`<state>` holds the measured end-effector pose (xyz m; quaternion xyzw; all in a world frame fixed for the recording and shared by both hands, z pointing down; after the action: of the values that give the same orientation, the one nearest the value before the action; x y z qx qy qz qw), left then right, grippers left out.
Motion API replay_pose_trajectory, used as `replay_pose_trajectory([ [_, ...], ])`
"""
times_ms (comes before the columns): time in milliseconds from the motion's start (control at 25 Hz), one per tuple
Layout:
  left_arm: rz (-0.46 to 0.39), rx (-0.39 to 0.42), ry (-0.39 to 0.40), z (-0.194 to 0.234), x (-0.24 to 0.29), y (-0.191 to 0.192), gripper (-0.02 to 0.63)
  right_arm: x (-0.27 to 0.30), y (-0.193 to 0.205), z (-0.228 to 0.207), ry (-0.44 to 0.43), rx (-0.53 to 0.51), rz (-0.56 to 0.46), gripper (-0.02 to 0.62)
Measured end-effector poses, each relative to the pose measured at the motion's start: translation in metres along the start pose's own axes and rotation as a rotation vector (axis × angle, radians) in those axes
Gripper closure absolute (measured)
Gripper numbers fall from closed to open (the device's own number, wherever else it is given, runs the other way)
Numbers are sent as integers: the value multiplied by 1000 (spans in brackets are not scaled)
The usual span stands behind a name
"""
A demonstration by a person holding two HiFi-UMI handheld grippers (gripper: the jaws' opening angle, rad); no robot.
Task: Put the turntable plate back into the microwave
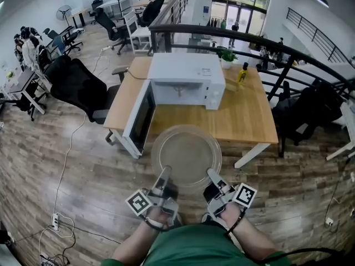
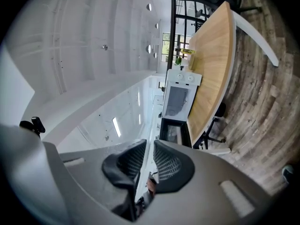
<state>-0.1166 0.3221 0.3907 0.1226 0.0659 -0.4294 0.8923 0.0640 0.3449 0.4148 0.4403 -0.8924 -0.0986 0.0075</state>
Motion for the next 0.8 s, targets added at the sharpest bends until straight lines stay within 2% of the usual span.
replay_pose_trajectory([
  [400,33,-3,4,8,4,-28,560,26,5,3,-11,-6,-27,548],
  [640,22,-21,-12,33,36,-40,560,51,-24,-19,-5,8,-7,546],
  [800,11,0,-29,49,70,-53,560,75,-55,-35,-8,20,20,546],
])
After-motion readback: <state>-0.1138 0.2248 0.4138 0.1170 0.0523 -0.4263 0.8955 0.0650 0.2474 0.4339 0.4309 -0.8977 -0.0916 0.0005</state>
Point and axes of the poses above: the fingertips, and each gripper's own axes: x forward along the fingers, z to its left, y out of its underside, the point moved 2 cm from there along -x, backward along the fingers, and after that the axes turned 5 degrees about z, right-handed, at the moved point
